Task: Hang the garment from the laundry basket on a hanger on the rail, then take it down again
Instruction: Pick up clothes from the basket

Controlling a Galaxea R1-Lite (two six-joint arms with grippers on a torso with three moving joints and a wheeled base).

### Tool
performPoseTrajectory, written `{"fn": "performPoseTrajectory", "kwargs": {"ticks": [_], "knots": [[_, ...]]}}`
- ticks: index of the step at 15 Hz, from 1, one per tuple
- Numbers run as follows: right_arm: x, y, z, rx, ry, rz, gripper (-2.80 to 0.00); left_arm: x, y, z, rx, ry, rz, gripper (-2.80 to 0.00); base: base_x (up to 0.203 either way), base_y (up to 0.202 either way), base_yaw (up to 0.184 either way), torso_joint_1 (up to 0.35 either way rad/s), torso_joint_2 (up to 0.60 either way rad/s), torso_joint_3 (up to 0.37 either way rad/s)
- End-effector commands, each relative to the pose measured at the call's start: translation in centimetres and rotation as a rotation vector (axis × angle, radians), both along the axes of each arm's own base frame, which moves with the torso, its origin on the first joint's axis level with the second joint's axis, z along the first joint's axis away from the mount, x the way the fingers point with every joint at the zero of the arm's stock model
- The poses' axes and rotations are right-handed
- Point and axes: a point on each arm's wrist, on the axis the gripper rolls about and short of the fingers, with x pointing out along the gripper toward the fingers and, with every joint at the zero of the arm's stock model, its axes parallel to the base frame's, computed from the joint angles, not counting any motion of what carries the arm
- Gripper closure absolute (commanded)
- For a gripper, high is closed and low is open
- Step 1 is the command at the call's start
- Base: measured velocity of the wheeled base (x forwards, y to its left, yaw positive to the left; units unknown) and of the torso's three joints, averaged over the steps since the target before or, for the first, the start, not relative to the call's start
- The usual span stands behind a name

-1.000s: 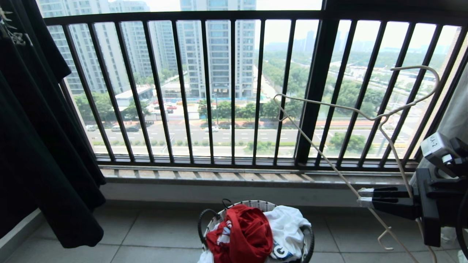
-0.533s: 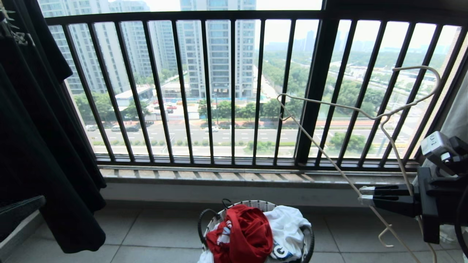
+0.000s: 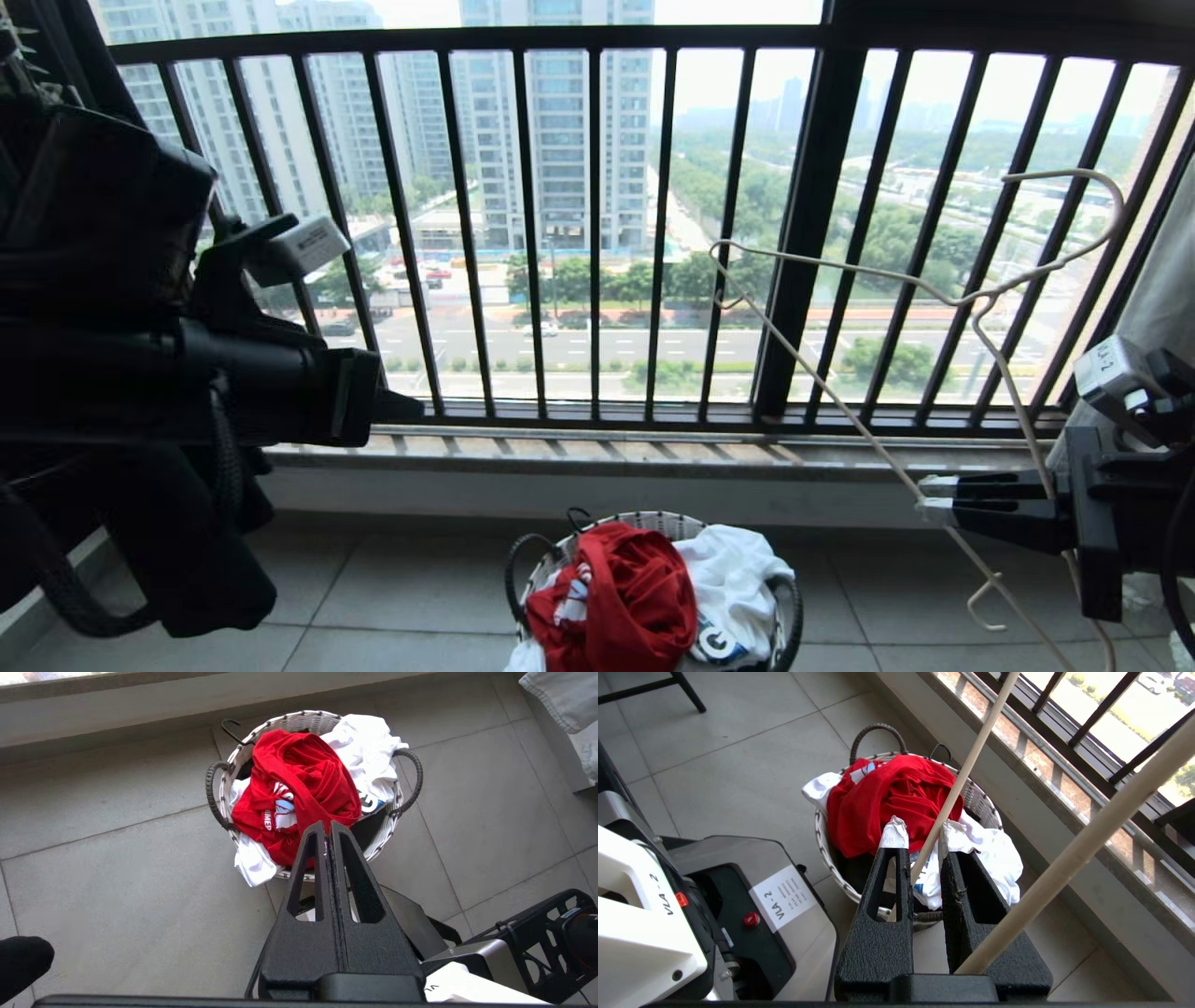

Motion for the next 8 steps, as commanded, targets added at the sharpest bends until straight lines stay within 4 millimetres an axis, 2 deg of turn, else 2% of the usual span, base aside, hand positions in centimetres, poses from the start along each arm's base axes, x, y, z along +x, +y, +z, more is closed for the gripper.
{"fn": "performPoseTrajectory", "kwargs": {"ticks": [1,4,5,8], "knots": [[0.1,0.0,0.0,0.0,-0.001,0.004,0.0,7.5,-4.9,-6.0,0.09,0.195,-0.051,0.0,0.0,0.0,0.0,0.0,0.0,0.0],[0.1,0.0,0.1,-0.001,-0.006,0.0,0.0,12.1,-8.0,-10.5,0.132,0.289,-0.063,0.0,0.0,0.0,0.0,0.0,0.0,0.0],[0.1,0.0,0.1,-0.005,-0.006,-0.004,0.0,13.0,-8.8,-11.1,0.13,0.295,-0.056,0.0,0.0,0.0,0.0,0.0,0.0,0.0],[0.5,0.0,-0.1,-0.009,0.008,-0.009,0.0,13.5,-11.9,-13.9,0.135,0.368,-0.066,0.0,0.0,0.0,0.0,0.0,0.0,0.0]]}}
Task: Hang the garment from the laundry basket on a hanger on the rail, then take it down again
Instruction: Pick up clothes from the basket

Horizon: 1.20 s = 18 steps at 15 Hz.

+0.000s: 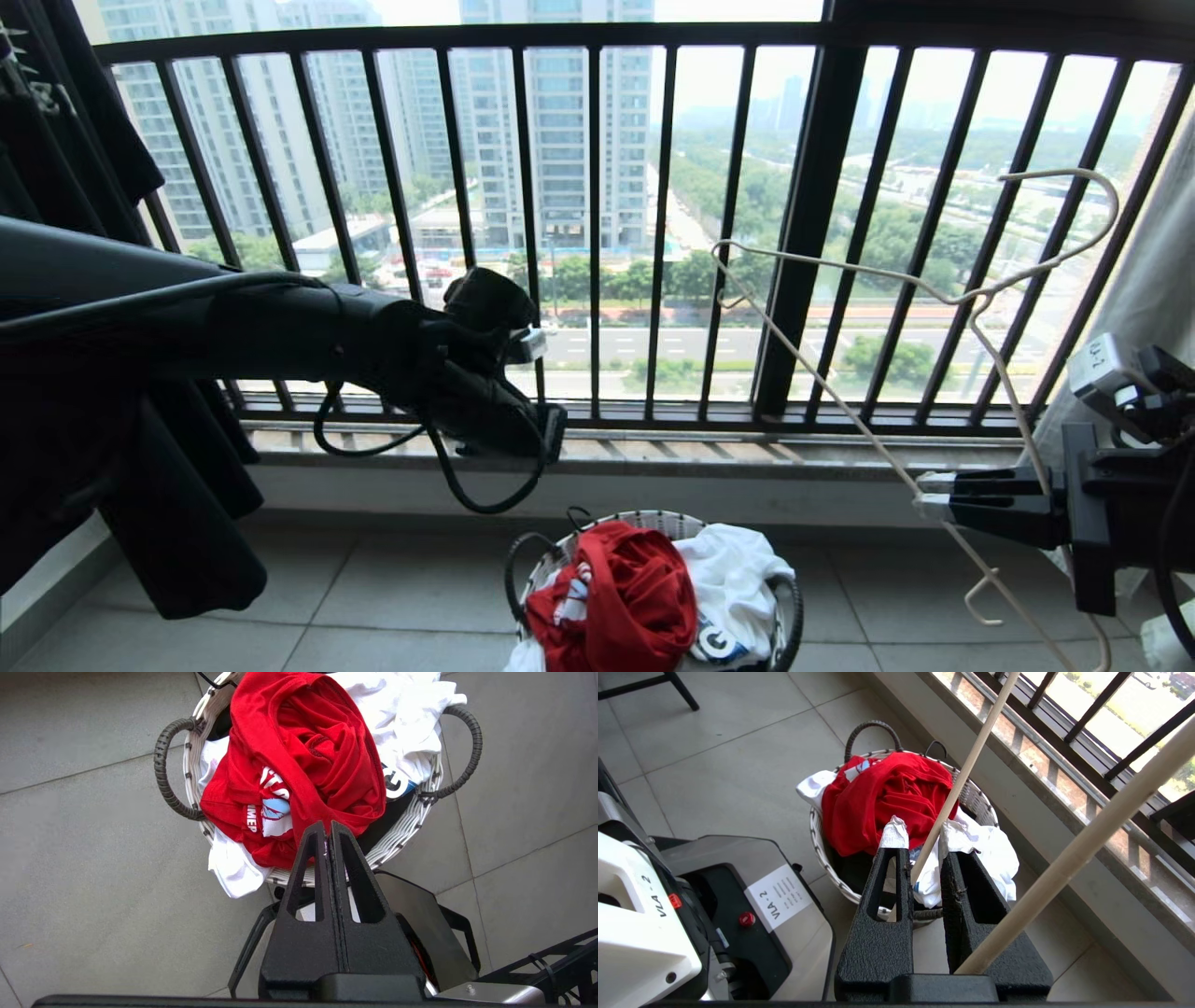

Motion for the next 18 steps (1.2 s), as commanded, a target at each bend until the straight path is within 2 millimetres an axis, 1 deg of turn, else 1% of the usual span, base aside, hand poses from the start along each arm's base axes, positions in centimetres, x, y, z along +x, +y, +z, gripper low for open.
{"fn": "performPoseTrajectory", "kwargs": {"ticks": [1,2,5,6,7,8,9,10,11,13,16,18], "knots": [[0.3,0.0,-0.3,0.0,0.012,0.005,0.0,0.9,-3.0,-4.7,0.035,0.112,-0.012,0.0,0.0,0.0,0.0,0.0,0.0,0.0],[0.4,0.0,-0.3,0.0,0.014,0.005,0.0,0.9,-3.8,-5.6,0.04,0.134,-0.01,0.0,0.0,0.0,0.0,0.0,0.0,0.0],[0.4,0.1,-0.2,0.0,0.012,0.007,0.0,1.1,-4.5,-7.0,0.065,0.152,-0.004,0.0,0.0,0.0,0.0,0.0,0.0,0.0],[0.5,0.0,-0.2,0.001,0.002,0.004,0.0,1.2,-4.6,-7.2,0.075,0.146,0.004,0.0,0.0,0.0,0.0,0.0,0.0,0.0],[0.6,0.0,-0.1,0.0,-0.011,0.002,0.0,1.7,-4.9,-8.3,0.106,0.147,0.028,0.0,0.0,0.0,0.0,0.0,0.0,0.0],[0.6,0.0,-0.1,0.001,-0.013,0.002,0.0,1.9,-5.2,-8.7,0.128,0.138,0.064,0.0,0.0,0.0,0.0,0.0,0.0,0.0],[0.6,0.0,-0.2,0.0,-0.011,0.002,0.0,1.7,-5.4,-8.7,0.128,0.139,0.062,0.0,0.0,0.0,0.0,0.0,0.0,0.0],[0.7,0.0,-0.2,0.0,-0.01,0.002,0.0,1.4,-5.9,-8.9,0.133,0.142,0.05,-2.8,0.0,0.0,0.0,0.0,0.0,0.0],[0.7,0.0,-0.2,0.0,-0.01,0.002,0.0,1.4,-5.9,-9.0,0.134,0.143,0.05,-2.8,0.0,0.0,0.0,0.0,0.0,0.0],[0.7,0.0,-0.2,0.001,-0.012,0.001,0.0,1.2,-6.6,-10.4,0.186,0.143,0.056,-2.8,0.0,0.0,0.0,0.0,0.0,0.0],[0.7,0.0,-0.1,0.001,-0.016,0.002,0.0,0.5,-7.8,-11.4,0.248,0.119,0.059,-2.8,0.0,0.0,0.0,0.0,0.0,0.0],[0.7,0.0,-0.1,0.001,-0.016,0.002,0.0,0.7,-8.0,-12.4,0.285,0.109,0.079,-2.8,0.0,0.0,0.0,0.0,0.0,0.0]]}}
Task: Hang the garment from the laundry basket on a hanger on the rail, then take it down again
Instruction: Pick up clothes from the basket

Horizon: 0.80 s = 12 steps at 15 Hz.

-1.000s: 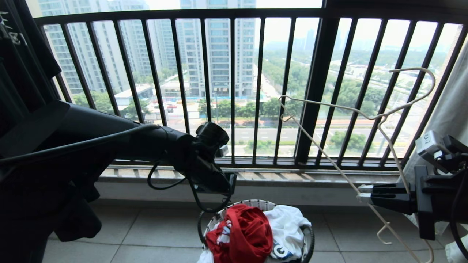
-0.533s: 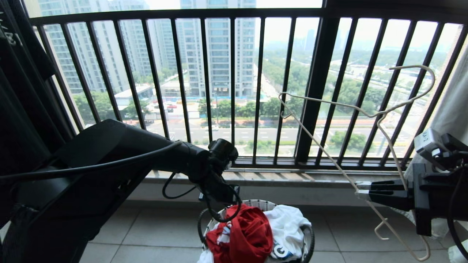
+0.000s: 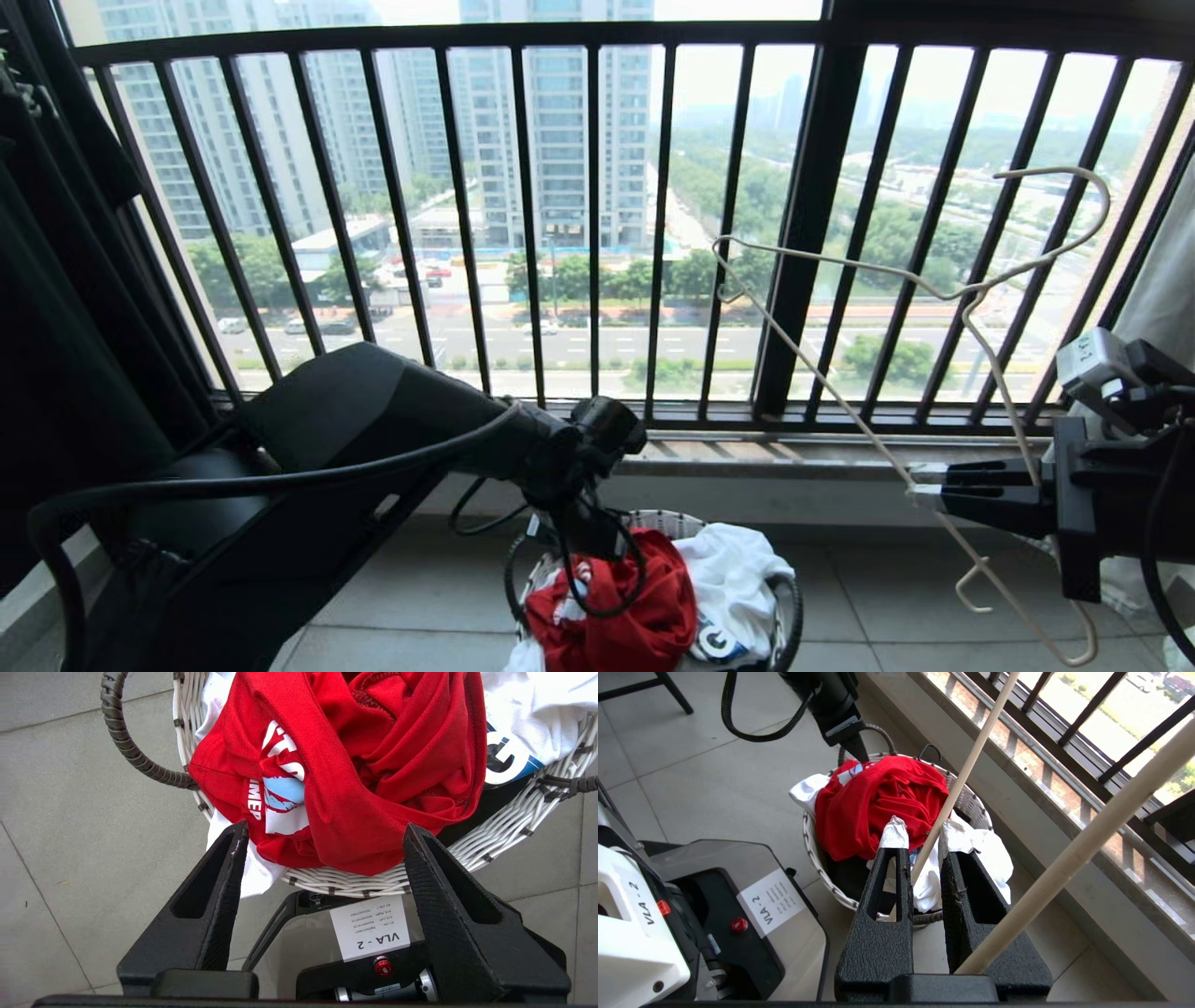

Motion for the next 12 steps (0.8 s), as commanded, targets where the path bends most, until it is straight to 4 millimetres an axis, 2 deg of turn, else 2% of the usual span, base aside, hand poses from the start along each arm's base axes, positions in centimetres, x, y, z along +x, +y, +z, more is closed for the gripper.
{"fn": "performPoseTrajectory", "kwargs": {"ticks": [1,5,12], "knots": [[0.0,0.0,0.0,0.001,-0.004,0.005,0.0,0.5,-0.4,-1.3,0.032,-0.003,0.018,-2.8,0.0,0.0,0.0,0.0,0.0,0.0],[0.0,0.0,0.0,0.001,-0.003,0.005,0.0,0.5,-1.1,-2.4,0.06,-0.013,0.042,-2.8,0.0,0.0,0.0,0.0,0.0,0.0],[0.1,0.0,0.0,-0.006,-0.005,-0.005,0.0,0.0,-1.4,-1.2,0.031,-0.024,0.022,-2.8,0.0,0.0,0.0,0.0,0.0,0.0]]}}
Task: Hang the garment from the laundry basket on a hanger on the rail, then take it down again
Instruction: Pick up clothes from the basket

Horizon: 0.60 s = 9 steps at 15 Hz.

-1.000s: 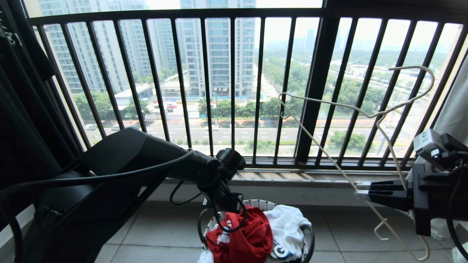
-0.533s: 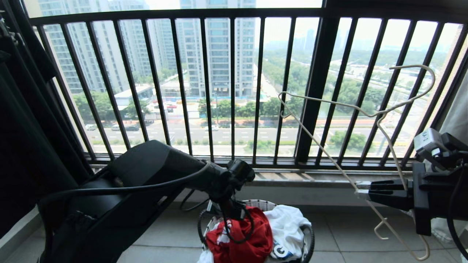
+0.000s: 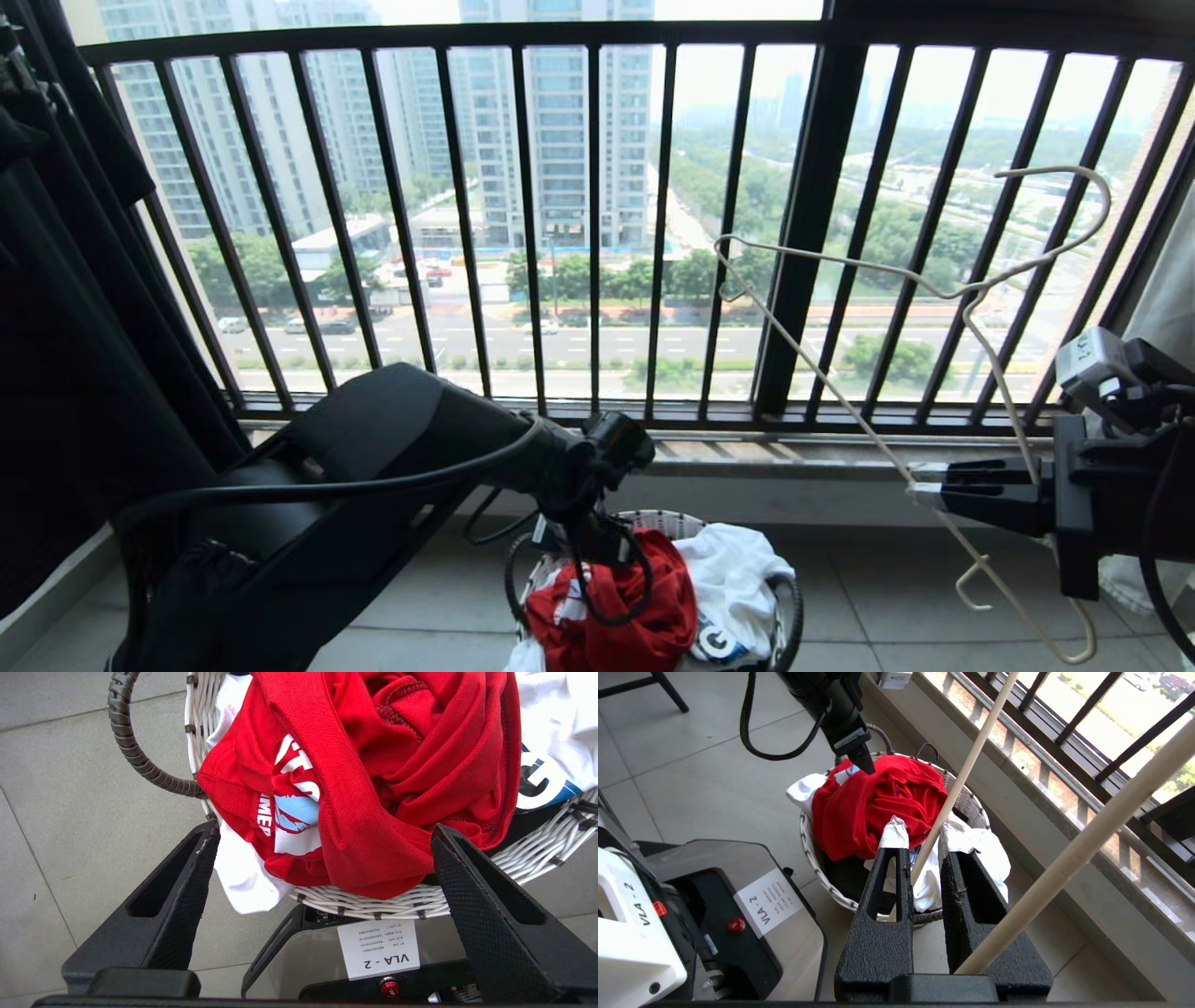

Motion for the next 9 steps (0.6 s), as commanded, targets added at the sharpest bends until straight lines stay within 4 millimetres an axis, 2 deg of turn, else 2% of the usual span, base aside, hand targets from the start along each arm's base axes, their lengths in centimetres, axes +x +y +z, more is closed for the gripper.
{"fn": "performPoseTrajectory", "kwargs": {"ticks": [1,9], "knots": [[0.02,0.01,0.04,0.0,-0.005,0.004,0.0,-0.51,-0.4,0.66,-0.007,-0.009,-0.011,-2.8,0.0,0.0,0.0,0.0,0.0,0.0],[0.02,0.01,0.04,0.0,-0.005,0.004,0.0,-0.96,-0.56,1.11,-0.009,-0.012,-0.019,-2.8,0.0,0.0,0.0,0.001,0.0,-0.018]]}}
